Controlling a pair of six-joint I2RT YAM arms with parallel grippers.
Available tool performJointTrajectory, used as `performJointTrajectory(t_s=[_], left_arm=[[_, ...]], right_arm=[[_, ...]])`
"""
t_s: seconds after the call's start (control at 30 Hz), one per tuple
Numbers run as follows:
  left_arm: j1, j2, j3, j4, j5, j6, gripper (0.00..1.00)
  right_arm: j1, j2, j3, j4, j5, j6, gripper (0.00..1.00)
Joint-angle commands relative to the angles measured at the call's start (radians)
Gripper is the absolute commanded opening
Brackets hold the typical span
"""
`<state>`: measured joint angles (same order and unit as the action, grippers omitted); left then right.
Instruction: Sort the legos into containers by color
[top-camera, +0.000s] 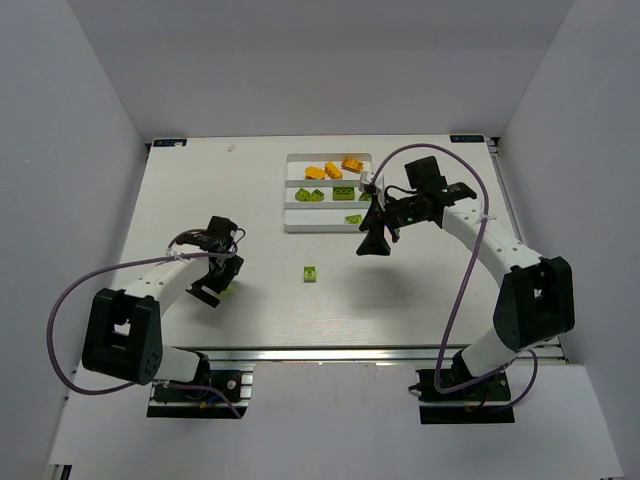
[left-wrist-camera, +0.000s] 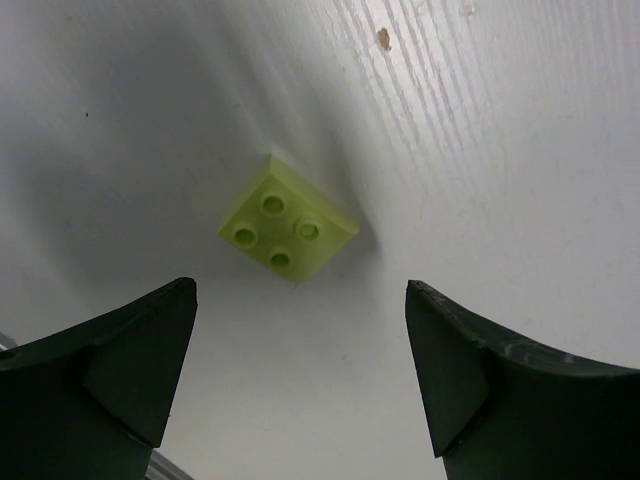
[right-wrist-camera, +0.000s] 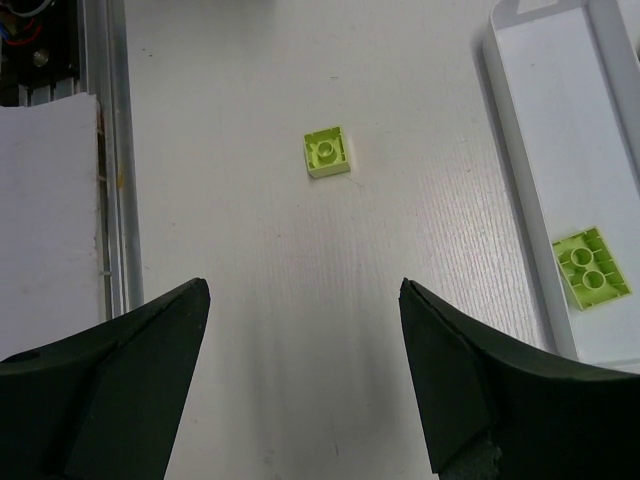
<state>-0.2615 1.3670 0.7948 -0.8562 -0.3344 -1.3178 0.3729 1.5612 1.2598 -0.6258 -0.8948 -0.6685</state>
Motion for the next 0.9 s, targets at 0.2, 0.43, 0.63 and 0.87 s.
performJointTrajectory(t_s=[0.2,0.43,0.63,0.87], left_arm=[[0.061,0.038,0.017,0.072,0.027,-0.072,0.91],[0.1,0.083,0.001,0.112,0.07,-0.084,0.84],[0.122,0.119,0.023,0.102,0.071,-0.083,0.66],[0.14,0.119,0.021,0.109,0.084,-0.052,0.35]], right_arm=[[-0.006,-0.076,-0.042,0.04,-0.018,0.023,0.82],[-0.009,-0.098,-0.062,0.04,-0.001,0.023,0.82],[-0.011,-0.099,-0.062,0.037,0.0,0.027,0.82],[-0.009,-0.108,-0.068,0.021,0.008,0.021,0.82]])
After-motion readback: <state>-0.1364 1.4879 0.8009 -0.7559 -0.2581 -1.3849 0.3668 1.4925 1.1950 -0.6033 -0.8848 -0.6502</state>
